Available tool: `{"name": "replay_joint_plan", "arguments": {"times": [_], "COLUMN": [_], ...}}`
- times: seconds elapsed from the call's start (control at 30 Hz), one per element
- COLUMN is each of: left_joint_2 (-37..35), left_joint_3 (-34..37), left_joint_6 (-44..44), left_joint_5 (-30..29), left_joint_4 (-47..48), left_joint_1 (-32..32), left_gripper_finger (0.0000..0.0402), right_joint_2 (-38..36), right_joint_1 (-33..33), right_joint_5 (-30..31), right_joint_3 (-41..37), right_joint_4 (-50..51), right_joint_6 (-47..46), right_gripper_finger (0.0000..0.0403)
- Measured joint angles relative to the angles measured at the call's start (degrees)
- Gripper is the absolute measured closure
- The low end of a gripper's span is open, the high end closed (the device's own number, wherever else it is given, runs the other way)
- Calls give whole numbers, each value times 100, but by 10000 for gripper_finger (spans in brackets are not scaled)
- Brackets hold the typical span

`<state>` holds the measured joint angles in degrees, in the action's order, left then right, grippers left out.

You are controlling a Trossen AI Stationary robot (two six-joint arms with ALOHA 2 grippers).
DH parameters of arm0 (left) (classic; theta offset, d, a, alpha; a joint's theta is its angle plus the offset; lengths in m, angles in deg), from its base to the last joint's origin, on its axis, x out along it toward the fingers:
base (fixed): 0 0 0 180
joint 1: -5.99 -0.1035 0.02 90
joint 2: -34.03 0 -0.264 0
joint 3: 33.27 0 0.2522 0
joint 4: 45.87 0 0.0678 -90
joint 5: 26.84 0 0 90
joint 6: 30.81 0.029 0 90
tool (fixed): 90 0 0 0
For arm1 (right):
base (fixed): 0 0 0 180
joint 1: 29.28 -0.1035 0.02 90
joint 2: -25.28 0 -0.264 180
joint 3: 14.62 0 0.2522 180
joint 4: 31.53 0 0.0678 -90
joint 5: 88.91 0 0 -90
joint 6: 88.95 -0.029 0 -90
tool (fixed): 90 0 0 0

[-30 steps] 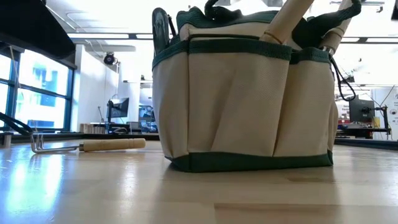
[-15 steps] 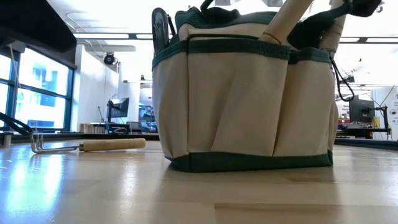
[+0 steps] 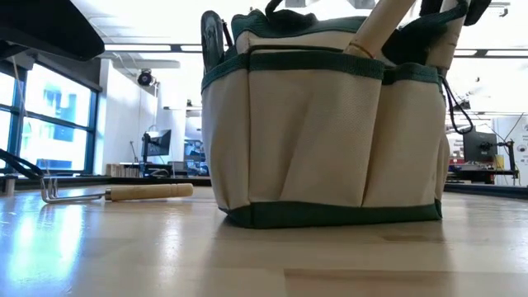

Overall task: Pick & Place Garden tools in Gardening bag
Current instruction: Put the brown trowel into the green gardening bag

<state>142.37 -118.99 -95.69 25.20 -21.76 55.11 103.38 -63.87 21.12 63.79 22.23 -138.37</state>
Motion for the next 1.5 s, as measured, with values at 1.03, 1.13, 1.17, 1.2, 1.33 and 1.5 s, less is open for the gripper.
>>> {"name": "replay_joint_plan", "arguments": {"times": [1.03, 1.13, 1.17, 1.2, 1.33, 1.5], "left_joint_2": [-1, -1, -1, -1, -1, -1], "left_joint_3": [4, 4, 4, 4, 5, 4], "left_joint_6": [11, 9, 8, -7, -15, -15], "left_joint_5": [-140, -146, -146, -146, -56, -7], "left_joint_4": [7, 5, -15, -45, -170, -232], "left_joint_1": [0, 0, 0, 0, -2, 0], "left_gripper_finger": [172, 172, 172, 172, 172, 172], "right_joint_2": [-472, -188, -80, 27, 435, 714], "right_joint_1": [-754, -728, -692, -649, -438, -239], "right_joint_5": [23, -49, -95, -134, -369, -854], "right_joint_3": [456, 451, 452, 454, 449, 449], "right_joint_4": [2246, 1807, 1746, 1722, 1504, 879], "right_joint_6": [-1600, -1297, -1222, -1200, -1020, -509], "right_gripper_finger": [268, 268, 268, 268, 268, 268]}}
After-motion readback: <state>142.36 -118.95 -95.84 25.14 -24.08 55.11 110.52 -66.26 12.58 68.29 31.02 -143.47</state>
